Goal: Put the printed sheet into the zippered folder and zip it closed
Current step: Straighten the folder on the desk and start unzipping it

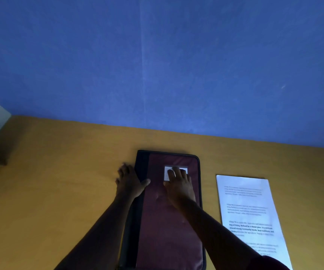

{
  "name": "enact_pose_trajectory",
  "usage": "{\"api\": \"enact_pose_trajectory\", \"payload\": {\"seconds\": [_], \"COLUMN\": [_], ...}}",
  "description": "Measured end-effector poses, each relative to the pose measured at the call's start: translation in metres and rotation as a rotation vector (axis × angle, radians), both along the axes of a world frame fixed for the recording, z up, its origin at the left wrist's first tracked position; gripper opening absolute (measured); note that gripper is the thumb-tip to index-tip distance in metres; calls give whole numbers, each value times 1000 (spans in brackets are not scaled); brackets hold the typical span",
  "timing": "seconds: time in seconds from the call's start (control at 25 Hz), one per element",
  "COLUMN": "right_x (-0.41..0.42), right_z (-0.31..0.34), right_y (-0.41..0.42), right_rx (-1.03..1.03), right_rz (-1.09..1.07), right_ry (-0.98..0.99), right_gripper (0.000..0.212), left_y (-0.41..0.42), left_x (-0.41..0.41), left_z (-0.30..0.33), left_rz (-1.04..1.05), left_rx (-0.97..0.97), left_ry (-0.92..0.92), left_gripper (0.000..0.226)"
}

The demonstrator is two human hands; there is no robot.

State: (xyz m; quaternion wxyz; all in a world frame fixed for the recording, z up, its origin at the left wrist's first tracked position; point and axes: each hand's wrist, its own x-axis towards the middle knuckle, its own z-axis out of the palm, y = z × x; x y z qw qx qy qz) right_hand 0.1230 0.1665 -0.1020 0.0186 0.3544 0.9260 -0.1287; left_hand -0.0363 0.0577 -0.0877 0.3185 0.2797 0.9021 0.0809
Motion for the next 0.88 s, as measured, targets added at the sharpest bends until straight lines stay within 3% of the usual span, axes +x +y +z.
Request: {"api": "enact_pose_trajectory", "payload": {"seconds": [0.4, 0.64, 0.88], "right_x": [-47, -115, -172], "right_z": [3, 14, 22], "right_y": [38, 66, 61], "right_rx": [2, -82, -218], "right_rz": [-89, -26, -154], "right_ry": [65, -70, -192], "right_gripper": [26, 35, 50], "left_y": [16, 20, 22], "left_x": [-8, -9, -10], "left_z": [13, 9, 6], "left_rz": [-22, 14, 23], "left_rx": [-74, -67, -69], "left_ry": [12, -3, 5], "left_gripper": [111, 115, 117]}}
